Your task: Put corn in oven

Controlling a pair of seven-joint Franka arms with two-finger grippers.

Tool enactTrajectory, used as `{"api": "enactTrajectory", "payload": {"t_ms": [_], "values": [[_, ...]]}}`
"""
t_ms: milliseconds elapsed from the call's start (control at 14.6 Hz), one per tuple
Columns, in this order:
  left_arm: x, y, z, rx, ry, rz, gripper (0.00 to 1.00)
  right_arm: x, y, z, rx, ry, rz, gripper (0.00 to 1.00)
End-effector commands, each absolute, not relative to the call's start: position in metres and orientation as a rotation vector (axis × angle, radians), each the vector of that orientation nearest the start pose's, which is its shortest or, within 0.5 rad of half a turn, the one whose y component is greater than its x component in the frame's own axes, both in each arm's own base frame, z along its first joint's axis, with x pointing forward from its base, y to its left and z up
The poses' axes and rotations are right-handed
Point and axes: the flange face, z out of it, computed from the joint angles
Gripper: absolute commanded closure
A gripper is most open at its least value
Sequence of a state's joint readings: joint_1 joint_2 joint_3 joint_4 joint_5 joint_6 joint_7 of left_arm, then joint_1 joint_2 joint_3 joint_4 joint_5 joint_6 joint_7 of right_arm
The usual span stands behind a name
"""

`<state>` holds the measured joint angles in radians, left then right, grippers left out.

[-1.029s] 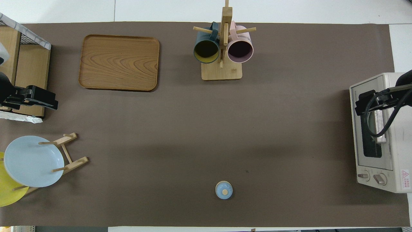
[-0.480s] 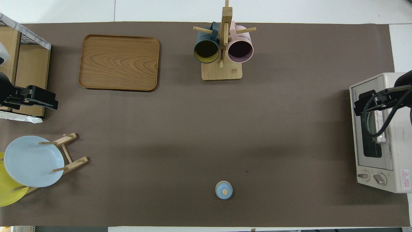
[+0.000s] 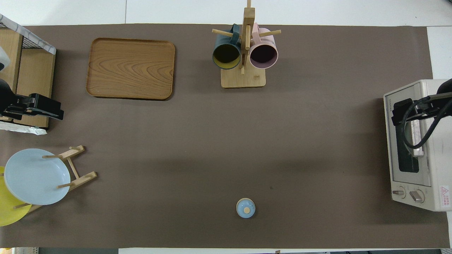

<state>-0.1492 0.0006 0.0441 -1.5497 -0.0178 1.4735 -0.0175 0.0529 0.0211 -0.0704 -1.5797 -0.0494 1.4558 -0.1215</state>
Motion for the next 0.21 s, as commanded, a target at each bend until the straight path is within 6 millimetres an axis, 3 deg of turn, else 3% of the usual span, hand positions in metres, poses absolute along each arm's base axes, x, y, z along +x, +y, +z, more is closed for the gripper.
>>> {"api": "enactTrajectory", "payload": {"t_ms": [0,137], "values": [[0.5327,-0.0562,0.627,-3.138,0.14,0.133,0.0,0.5418,-0.0153,0.6023,-3.15,-0.122,0.198,0.0],[0.5327,-0.0562,0.627,-3.138,0.14,0.133,0.0,0.5419,-0.0162,0.6012,-3.149,-0.12,0.205,0.0]]}}
